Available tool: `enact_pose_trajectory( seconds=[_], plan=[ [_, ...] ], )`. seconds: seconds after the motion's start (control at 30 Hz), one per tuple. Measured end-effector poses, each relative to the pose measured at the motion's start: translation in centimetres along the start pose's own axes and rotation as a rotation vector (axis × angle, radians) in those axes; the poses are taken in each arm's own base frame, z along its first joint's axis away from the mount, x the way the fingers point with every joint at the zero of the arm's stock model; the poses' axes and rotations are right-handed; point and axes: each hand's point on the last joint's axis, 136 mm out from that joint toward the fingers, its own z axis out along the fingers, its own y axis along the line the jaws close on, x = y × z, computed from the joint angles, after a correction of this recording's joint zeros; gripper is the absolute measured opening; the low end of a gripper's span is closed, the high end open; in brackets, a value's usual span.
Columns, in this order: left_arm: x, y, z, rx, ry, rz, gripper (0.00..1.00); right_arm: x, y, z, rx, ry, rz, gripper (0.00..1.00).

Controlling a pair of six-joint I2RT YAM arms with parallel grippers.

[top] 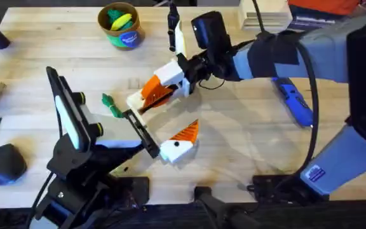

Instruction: Pick up the gripper from the table and insert it into the empty holder that is missing its gripper. Then pick up a screw, insert it into the mounting hole, and use the screwdriver to tighten it. Finally, clean up the table by picking up the vegetable and placing it into the bucket.

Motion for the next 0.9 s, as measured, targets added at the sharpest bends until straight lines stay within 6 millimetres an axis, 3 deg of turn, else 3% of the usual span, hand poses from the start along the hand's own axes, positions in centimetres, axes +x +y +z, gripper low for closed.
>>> enact_pose_trajectory(
  seconds=[0.1,0.23,0.27,0.6,0.73,0.9],
  plan=[
    [0.0,-0.3,0.0,0.017,0.002,0.000,0.986,-0.3,0.0,-0.6,0.001,-0.015,0.000,0.569],
    [0.0,-0.4,0.0,0.022,0.002,0.000,0.986,-0.9,-0.1,-1.9,0.004,-0.048,-0.014,0.960],
    [0.0,-0.4,0.0,0.023,0.002,0.000,0.986,-1.0,-0.1,-2.1,0.005,-0.055,-0.016,0.984],
    [0.0,-0.5,0.0,0.027,0.002,0.000,0.985,-2.8,-1.2,-3.5,0.076,-0.156,-0.016,0.993],
    [0.1,-0.5,0.0,0.032,0.003,0.000,0.985,-5.9,-0.6,-5.8,0.142,-0.271,-0.072,0.993],
    [0.0,-0.6,0.0,0.035,0.003,0.000,0.985,-10.5,1.6,-10.6,0.243,-0.450,-0.146,0.993]
  ],
)
